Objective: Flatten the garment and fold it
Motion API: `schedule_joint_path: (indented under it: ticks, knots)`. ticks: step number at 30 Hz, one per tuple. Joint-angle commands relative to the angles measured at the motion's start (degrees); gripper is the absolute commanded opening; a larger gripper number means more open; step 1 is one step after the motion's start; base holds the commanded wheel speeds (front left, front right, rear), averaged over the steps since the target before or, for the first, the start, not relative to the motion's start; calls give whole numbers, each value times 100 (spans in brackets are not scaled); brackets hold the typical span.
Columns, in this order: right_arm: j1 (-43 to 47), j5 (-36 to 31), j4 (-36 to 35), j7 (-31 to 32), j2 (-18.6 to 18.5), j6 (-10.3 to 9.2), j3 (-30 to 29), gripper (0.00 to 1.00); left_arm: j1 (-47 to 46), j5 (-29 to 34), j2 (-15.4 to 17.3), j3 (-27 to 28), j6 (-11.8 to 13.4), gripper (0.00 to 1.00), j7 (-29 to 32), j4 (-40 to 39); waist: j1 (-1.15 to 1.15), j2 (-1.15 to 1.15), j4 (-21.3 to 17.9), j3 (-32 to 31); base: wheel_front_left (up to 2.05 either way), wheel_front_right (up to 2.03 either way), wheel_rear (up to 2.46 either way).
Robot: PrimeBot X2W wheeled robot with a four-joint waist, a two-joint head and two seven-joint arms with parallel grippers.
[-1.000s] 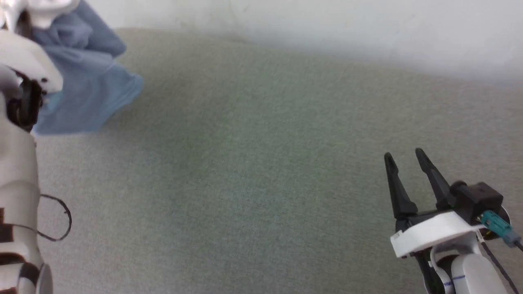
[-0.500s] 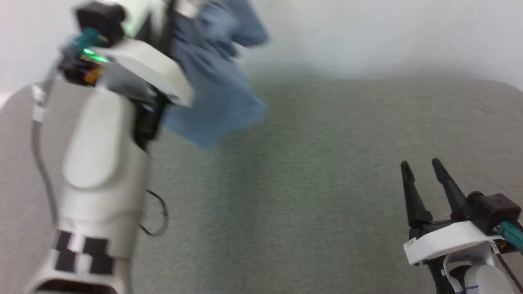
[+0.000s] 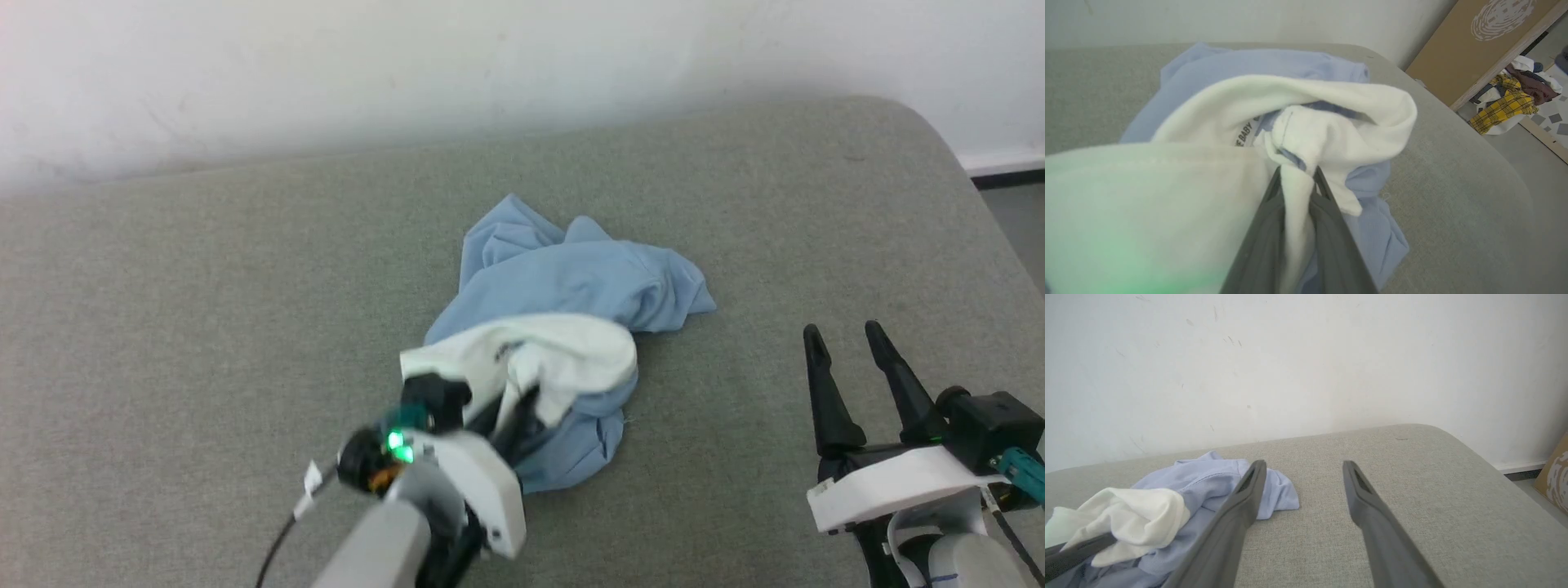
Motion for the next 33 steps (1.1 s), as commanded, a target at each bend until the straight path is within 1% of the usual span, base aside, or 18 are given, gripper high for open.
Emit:
schedule_joint_path:
  ticks: [1, 2, 3, 4, 10, 15, 19, 23, 25, 29, 33]
  knots:
    - [23, 9, 21, -47, 11, -4, 16, 100, 168, 52, -6, -63, 56, 0, -117, 57, 0, 0, 20, 83, 0, 0, 0]
    - [18, 0, 24, -47, 11, -4, 17, 100, 282, 41, -15, -115, 67, 0, -161, 97, 0, 0, 59, 84, 0, 0, 0]
    - [14, -6, 25, -48, 11, -4, 8, 100, 358, 32, -25, -167, 68, 33, -218, 109, 0, 0, 109, 75, 0, 0, 0]
    - [11, -20, 25, -46, 11, -4, 6, 100, 402, 61, -30, -212, 79, 100, -322, 97, 0, 0, 152, 61, 0, 0, 0]
    - [79, -131, 6, 17, 11, -4, 3, 100, 595, 47, -59, -341, 83, 100, -1142, -353, 0, 0, 405, -148, 0, 0, 0]
    - [223, -167, -43, 84, 11, -4, -33, 100, 712, 146, -50, -185, 251, 100, -1484, -995, 0, 0, 570, -334, 0, 0, 0]
    - [334, -183, -103, 144, 11, -4, -49, 100, 827, 225, 39, 161, 506, 100, -1545, -1384, 0, 0, 669, -440, 0, 0, 0]
    - [422, -190, -162, 205, 11, -4, -29, 100, 1026, 245, 183, 717, 826, 100, -1558, -1641, 0, 0, 720, -525, 0, 0, 0]
    - [467, -192, -188, 232, 11, -4, -24, 100, 1178, 275, 262, 1006, 943, 100, -1559, -1790, 0, 0, 736, -561, 0, 0, 0]
    - [554, -196, -229, 286, 11, -4, -16, 100, 1553, 345, 429, 1483, 1097, 100, -1560, -1990, 0, 0, 760, -637, 0, 0, 0]
    - [628, -227, -274, 353, 11, -4, -30, 100, 1927, 430, 621, 1751, 1153, 100, -1561, -2040, 0, 0, 788, -681, 0, 0, 0]
